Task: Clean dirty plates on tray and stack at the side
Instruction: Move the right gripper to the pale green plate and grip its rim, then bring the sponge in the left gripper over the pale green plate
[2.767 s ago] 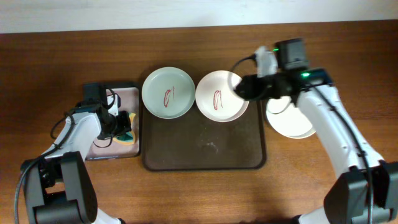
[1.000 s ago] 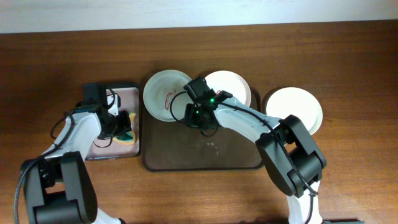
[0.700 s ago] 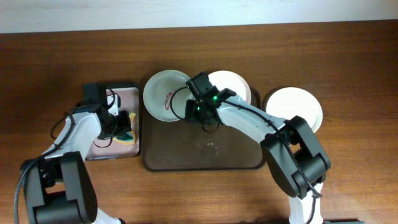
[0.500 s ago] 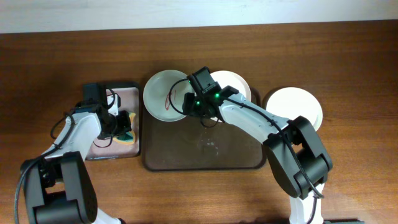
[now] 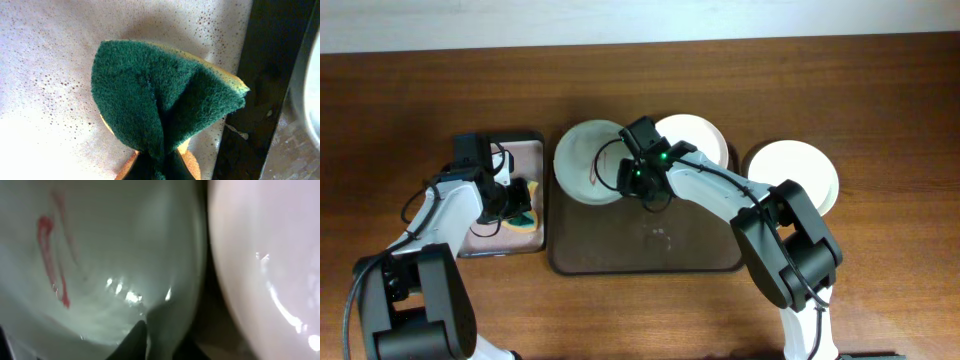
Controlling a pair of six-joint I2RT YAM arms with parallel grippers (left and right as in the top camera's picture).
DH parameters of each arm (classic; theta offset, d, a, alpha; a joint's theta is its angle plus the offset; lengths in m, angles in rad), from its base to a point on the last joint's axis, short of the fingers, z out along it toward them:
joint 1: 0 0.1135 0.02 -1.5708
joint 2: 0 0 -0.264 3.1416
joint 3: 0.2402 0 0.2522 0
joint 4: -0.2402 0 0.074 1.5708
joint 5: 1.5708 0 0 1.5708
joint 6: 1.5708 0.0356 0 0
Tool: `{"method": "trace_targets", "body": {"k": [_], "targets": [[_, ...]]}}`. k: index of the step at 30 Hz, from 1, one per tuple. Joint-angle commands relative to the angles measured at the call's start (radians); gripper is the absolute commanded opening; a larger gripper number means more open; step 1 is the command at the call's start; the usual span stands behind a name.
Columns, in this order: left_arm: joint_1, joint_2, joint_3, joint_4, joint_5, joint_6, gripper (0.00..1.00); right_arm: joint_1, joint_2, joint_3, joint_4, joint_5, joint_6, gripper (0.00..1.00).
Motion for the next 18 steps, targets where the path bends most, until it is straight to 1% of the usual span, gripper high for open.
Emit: {"method": "trace_targets", "body": {"k": [1, 3, 5, 7, 9, 12, 16, 18], "targets": [[-0.001, 0.006, 0.009, 0.003, 0.019, 0.019, 0.0, 0.007, 0.013, 0.003, -0.108, -0.037, -0.079, 0.09], [-0.001, 0.006, 0.009, 0.003, 0.019, 0.02, 0.0, 0.006, 0.013, 0.003, -0.185, -0.037, -0.13, 0.04], [-0.001, 0.005, 0.01, 0.003, 0.061, 0.02, 0.0, 0.005, 0.013, 0.003, -0.251, -0.034, -0.18, 0.04], [-0.001, 0.003, 0.014, 0.003, 0.132, 0.021, 0.0, 0.005, 0.013, 0.003, -0.278, -0.033, -0.2, 0.04], [-0.001, -0.006, 0.023, 0.003, 0.201, 0.039, 0.0, 0.005, 0.013, 0.003, -0.281, -0.033, -0.224, 0.04], [-0.001, -0.04, 0.031, 0.002, 0.295, 0.083, 0.0, 0.004, 0.013, 0.003, -0.278, -0.026, -0.225, 0.04], [-0.008, -0.101, 0.031, 0.003, 0.374, 0.087, 0.0, -0.016, 0.013, 0.004, -0.279, -0.027, -0.224, 0.04], [-0.032, -0.114, 0.031, 0.003, 0.423, 0.087, 0.0, -0.037, 0.013, 0.007, -0.284, -0.031, -0.225, 0.05]]}}
